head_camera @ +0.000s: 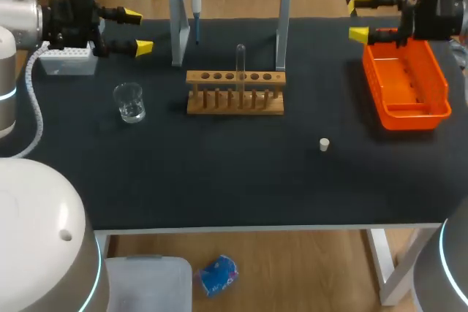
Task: Invert the test tube, pick up the pipette, mount the tip to pipette, aspirate from beaker and dispense into the tube, eject the tip, return the pipette, and cap with the stopper.
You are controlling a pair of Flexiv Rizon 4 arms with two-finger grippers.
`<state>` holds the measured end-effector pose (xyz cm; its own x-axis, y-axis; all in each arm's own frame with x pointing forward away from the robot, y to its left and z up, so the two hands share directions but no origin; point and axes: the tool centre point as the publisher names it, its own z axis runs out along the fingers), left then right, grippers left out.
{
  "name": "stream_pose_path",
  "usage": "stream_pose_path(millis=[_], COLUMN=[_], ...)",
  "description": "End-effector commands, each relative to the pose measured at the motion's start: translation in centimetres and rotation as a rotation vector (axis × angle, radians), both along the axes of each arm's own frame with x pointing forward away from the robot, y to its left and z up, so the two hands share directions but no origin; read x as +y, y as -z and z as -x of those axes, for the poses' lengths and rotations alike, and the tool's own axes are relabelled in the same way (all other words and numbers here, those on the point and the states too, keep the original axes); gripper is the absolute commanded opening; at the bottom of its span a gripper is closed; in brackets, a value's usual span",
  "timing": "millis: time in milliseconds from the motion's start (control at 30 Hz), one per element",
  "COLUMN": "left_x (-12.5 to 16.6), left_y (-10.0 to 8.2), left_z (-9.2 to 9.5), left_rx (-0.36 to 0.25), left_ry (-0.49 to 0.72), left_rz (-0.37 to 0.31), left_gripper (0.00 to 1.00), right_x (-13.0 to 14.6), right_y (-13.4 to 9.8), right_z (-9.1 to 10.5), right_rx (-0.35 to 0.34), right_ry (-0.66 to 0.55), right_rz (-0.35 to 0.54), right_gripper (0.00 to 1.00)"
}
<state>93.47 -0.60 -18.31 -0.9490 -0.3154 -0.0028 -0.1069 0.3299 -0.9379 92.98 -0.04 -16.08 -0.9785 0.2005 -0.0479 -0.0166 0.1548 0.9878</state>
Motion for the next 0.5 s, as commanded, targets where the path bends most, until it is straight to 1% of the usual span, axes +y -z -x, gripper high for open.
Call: stream_pose_path(millis=[33, 133, 167, 200, 500], left_x=[-0.8, -1.9, -2.3, -2.8, -2.8], left_y=[0.7, 1.4, 1.6, 1.9, 1.9], left_z=[1.0, 1.8, 2.1, 2.5, 2.5], left_rx=[-0.008, -0.03, -0.034, -0.022, -0.022], left_ry=[0.032, 0.071, 0.075, 0.094, 0.094], left_rz=[-0.019, -0.038, -0.042, -0.031, -0.031], left_gripper=[1.0, 1.0, 1.0, 1.0, 1.0], right_x=[0.7, 2.0, 2.4, 2.9, 2.9], right_y=[2.5, 3.2, 3.5, 3.7, 3.7], right_z=[0.3, 1.1, 1.5, 1.8, 1.8], right_rx=[-0.012, -0.031, -0.036, -0.039, -0.039], right_ry=[-0.092, -0.138, -0.169, -0.219, -0.219], right_rz=[-0.04, -0.043, -0.03, -0.014, -0.014], right_gripper=[1.0, 1.0, 1.0, 1.0, 1.0])
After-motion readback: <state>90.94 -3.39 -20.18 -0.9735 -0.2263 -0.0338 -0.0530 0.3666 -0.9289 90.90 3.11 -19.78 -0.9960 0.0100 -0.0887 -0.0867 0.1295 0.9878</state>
